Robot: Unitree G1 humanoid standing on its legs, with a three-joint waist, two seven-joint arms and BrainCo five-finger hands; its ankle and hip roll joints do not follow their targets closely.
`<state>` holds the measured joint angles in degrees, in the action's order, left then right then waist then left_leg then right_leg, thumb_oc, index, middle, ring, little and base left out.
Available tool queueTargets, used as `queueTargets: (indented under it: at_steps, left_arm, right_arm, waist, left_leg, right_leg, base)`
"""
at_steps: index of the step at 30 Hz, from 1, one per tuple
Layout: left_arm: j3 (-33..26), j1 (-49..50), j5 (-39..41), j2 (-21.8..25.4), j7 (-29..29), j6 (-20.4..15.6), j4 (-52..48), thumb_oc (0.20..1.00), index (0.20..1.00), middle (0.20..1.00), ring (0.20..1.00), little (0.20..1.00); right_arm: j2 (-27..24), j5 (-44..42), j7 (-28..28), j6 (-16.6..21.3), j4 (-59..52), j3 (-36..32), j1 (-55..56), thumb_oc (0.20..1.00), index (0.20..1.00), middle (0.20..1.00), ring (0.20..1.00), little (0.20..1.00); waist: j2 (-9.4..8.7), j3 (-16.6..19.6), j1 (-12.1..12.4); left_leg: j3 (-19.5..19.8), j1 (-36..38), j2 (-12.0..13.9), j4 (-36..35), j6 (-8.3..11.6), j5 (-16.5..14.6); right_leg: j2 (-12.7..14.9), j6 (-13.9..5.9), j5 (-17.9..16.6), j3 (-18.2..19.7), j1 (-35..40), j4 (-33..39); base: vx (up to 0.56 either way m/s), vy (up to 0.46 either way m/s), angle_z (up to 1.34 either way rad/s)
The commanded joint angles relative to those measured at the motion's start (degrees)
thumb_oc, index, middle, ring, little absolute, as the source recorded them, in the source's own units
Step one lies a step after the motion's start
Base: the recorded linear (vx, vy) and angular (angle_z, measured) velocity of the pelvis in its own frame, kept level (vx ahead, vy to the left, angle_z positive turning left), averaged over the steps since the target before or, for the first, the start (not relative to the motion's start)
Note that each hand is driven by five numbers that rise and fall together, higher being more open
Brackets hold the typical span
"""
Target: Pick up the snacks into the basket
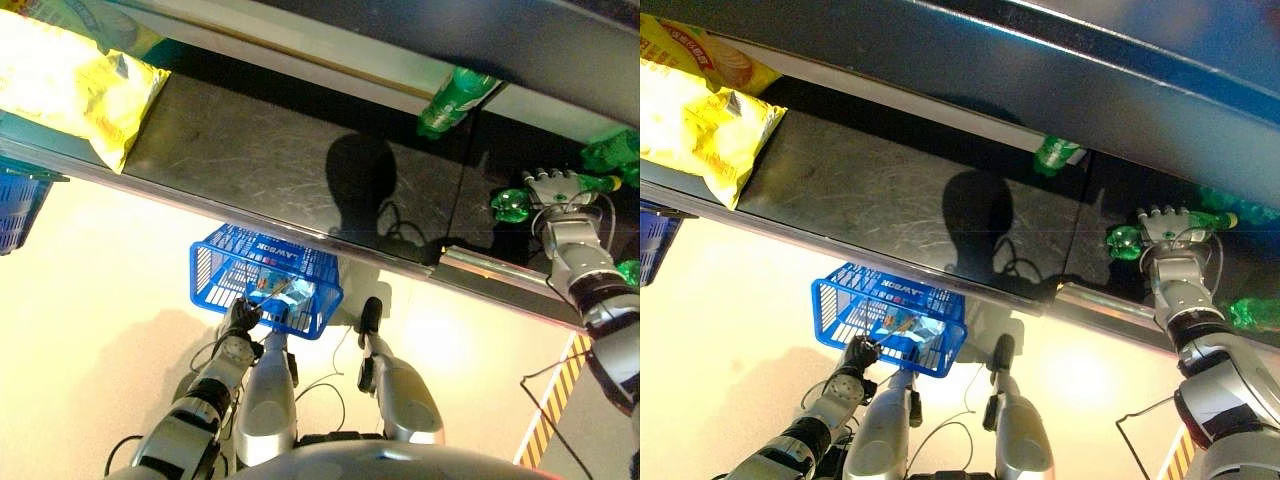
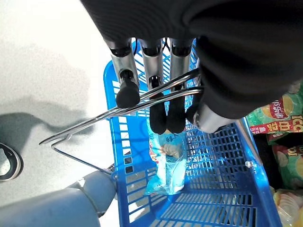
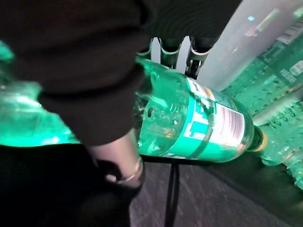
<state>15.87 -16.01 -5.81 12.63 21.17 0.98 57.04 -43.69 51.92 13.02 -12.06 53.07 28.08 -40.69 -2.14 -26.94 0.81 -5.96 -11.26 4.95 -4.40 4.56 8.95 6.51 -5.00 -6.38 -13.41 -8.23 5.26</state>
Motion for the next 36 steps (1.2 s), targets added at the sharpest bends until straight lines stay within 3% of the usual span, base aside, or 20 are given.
queueTargets:
  at_steps: [1,10,16,21,30,36]
  left_arm:
    - [0.3,0.1,0.9,-0.6,2.5,0.9,1.4,0.200,0.200,0.200,0.200,0.200]
    - [-1.3,1.5,0.6,-0.6,3.3,0.8,1.1,0.200,0.200,0.200,0.200,0.200]
    - [-3.5,3.2,0.8,0.2,4.2,0.3,0.1,0.200,0.200,0.200,0.200,0.200]
    - [-5.1,4.5,0.2,0.4,4.4,0.2,-0.4,0.200,0.200,0.200,0.200,0.200]
    - [-6.9,5.9,-1.9,0.6,2.7,0.8,-0.3,0.200,0.200,0.200,0.200,0.200]
    - [-7.7,6.6,-2.8,0.6,1.3,1.0,0.4,0.200,0.200,0.200,0.200,0.200]
  right_arm:
    - [13.2,-10.6,0.9,3.7,0.5,3.0,9.0,0.200,0.200,0.200,0.200,0.200]
    - [13.6,-18.7,3.9,5.1,-7.9,-3.7,14.2,0.200,0.200,0.200,0.200,0.200]
    - [11.4,-34.7,10.3,7.8,-21.0,-18.0,19.4,0.200,0.200,0.200,0.200,0.200]
    - [10.3,-42.3,12.7,11.5,-32.7,-26.8,23.9,0.200,0.200,0.200,0.200,0.200]
    - [7.9,-46.2,9.4,15.7,-50.7,-35.1,28.9,0.200,0.200,0.200,0.200,0.200]
    - [8.4,-53.0,1.7,19.8,-64.4,-36.8,32.3,0.200,0.200,0.200,0.200,0.200]
  waist:
    - [-0.32,-0.4,1.5]
    - [-0.32,0.6,0.9]
    - [-0.70,1.4,-0.1]
    - [-0.91,2.4,-0.9]
    - [-0.99,4.5,-1.8]
    - [-1.23,6.2,-2.6]
  left_leg:
    - [-0.8,-0.9,-1.9,-0.6,0.26,-2.0]
    - [-1.0,-0.1,-1.8,-0.6,0.09,-2.6]
    - [-1.6,0.8,-1.8,-0.5,-0.09,-3.1]
    - [-1.9,1.5,-1.7,-0.5,-0.18,-3.5]
    - [-2.5,2.7,-1.6,-0.5,-0.16,-4.1]
    - [-2.9,3.6,-1.4,-0.6,-0.08,-4.5]
  right_leg:
    - [2.9,-4.37,-2.3,2.9,-5.7,-1.7]
    - [3.0,-4.45,-2.0,2.8,-5.1,-1.5]
    - [2.7,-4.50,-1.9,3.3,-4.6,-1.4]
    - [2.6,-4.53,-1.6,3.7,-4.4,-1.5]
    - [2.4,-4.50,-1.1,4.3,-3.7,-1.5]
    - [1.9,-4.35,-0.6,4.7,-3.0,-1.4]
  base:
    - [0.00,0.000,0.00]
    - [0.00,0.000,0.00]
    - [0.00,0.000,0.00]
    - [0.01,0.004,-0.01]
    - [0.03,0.001,-0.02]
    - [0.03,-0.010,-0.06]
